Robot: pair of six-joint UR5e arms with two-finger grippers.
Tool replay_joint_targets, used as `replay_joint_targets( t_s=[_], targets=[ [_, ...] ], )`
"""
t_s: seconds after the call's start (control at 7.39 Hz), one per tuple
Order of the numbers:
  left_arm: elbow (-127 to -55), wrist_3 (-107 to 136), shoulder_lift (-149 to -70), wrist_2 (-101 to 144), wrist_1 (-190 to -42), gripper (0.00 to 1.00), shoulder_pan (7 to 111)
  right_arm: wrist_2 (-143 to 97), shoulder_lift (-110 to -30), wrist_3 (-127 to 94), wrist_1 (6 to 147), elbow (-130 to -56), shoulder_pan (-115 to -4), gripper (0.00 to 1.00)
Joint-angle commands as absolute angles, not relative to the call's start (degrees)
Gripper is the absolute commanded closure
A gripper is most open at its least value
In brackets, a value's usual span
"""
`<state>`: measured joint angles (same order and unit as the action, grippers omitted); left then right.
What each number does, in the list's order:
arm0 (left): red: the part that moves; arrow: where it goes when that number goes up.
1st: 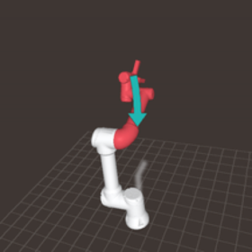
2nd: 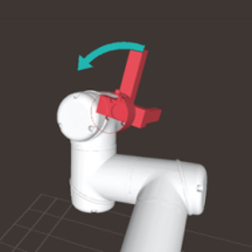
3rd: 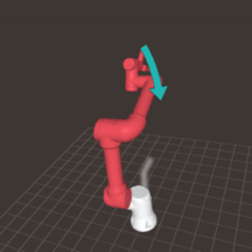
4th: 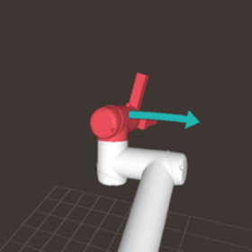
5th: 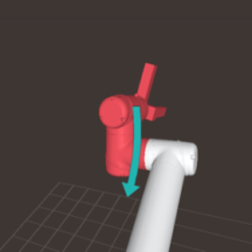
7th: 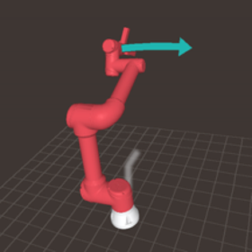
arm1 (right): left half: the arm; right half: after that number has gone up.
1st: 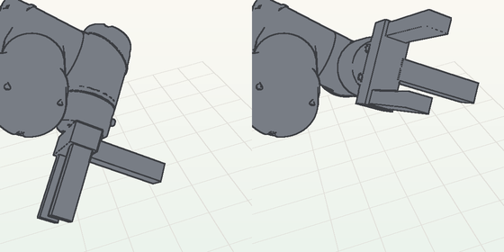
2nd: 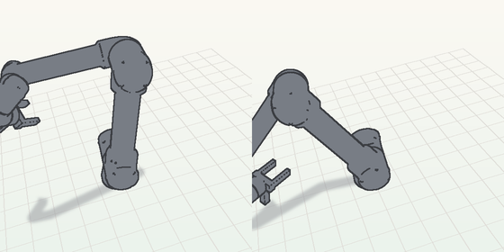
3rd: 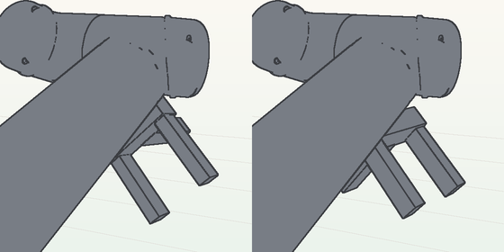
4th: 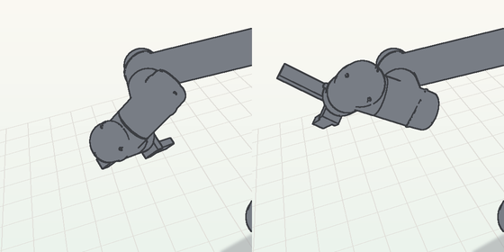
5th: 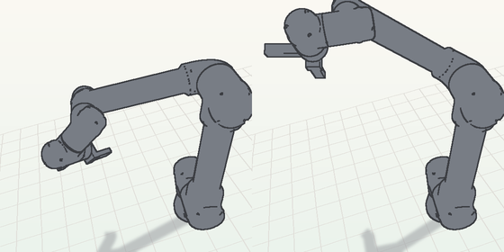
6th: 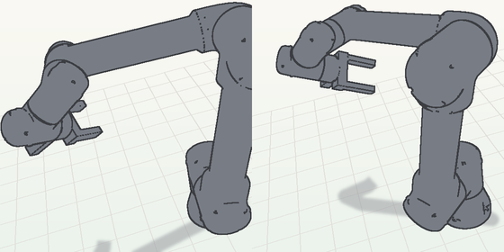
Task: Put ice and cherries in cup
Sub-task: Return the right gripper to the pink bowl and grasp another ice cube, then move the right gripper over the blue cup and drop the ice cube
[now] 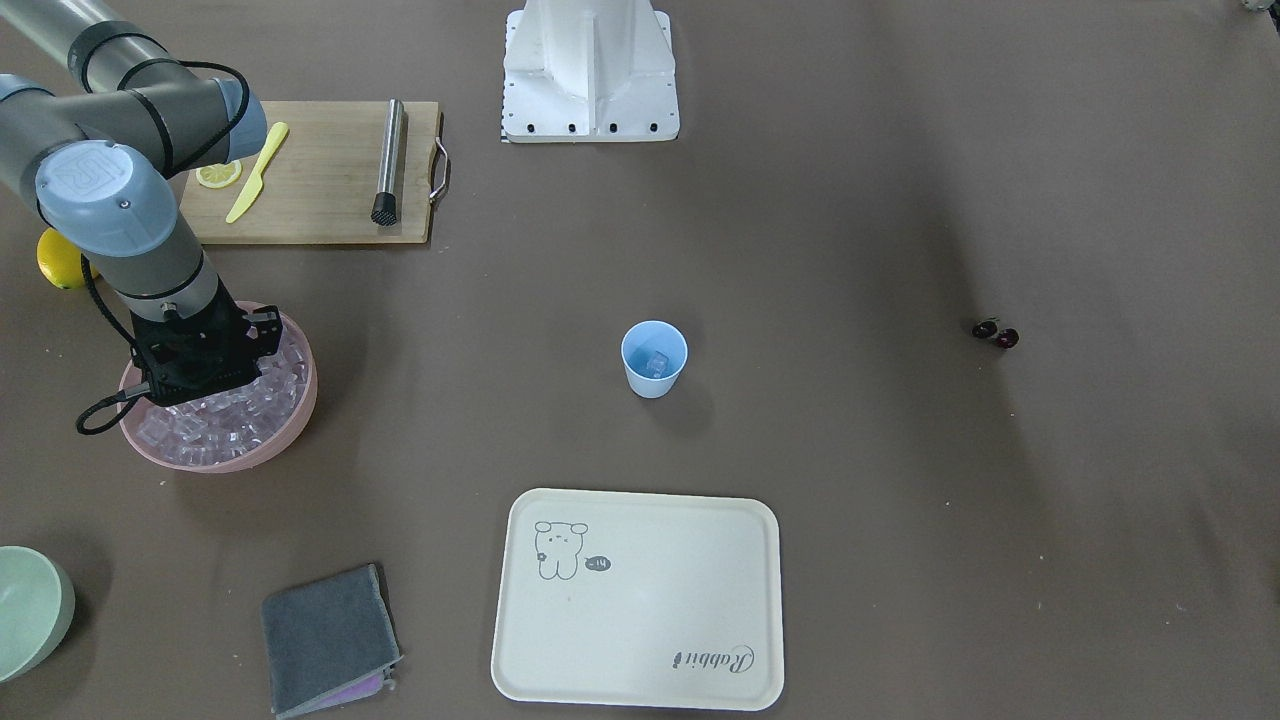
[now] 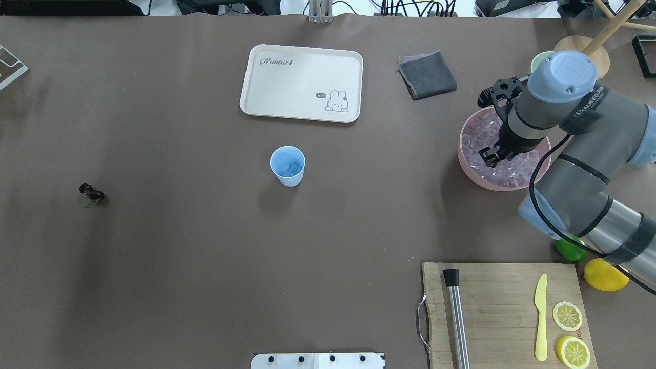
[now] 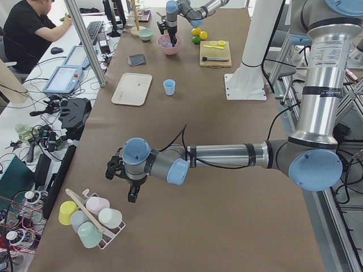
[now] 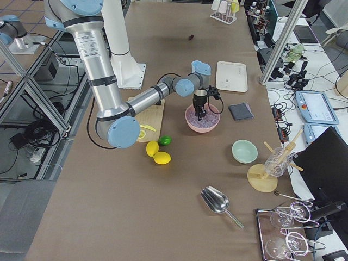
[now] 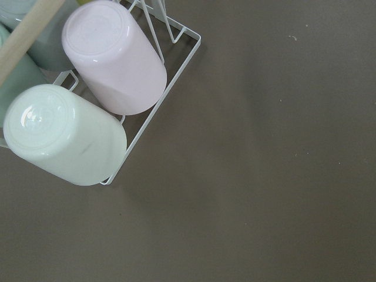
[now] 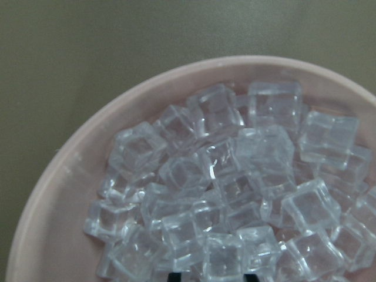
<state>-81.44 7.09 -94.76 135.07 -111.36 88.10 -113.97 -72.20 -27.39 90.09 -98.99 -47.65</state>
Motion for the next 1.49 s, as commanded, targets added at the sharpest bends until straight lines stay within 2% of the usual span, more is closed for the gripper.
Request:
replay_joint_targets(
  t_s=[0.0, 0.14, 0.54, 0.68, 1.08, 1.35],
  targets=[
    [-81.4, 7.1, -94.8, 135.0, -111.3, 0.02, 88.1, -113.8, -72.2, -27.1, 90.1, -98.4, -47.5, 0.67],
    [-81.2, 7.1, -94.8, 135.0, -111.4, 0.02, 88.1, -113.8, -72.0, -27.0, 90.1, -98.4, -47.4, 0.79],
    [-81.3, 7.0, -94.7, 135.1, -111.4, 0.02, 88.2, -115.6, -70.8, -25.8, 91.1, -98.7, -49.5, 0.81],
    [-80.9, 7.0, -94.7, 135.0, -111.4, 0.02, 88.1, -117.6, -68.1, -25.9, 92.9, -99.0, -49.8, 0.82],
    [-81.1, 7.1, -94.7, 135.0, -111.4, 0.02, 88.2, -118.2, -47.5, -38.7, 112.0, -97.9, -45.5, 0.82],
    [-81.0, 7.0, -94.8, 135.0, -111.4, 0.02, 88.1, -114.3, -38.4, -52.1, 104.1, -87.4, -37.7, 0.82]
  ],
)
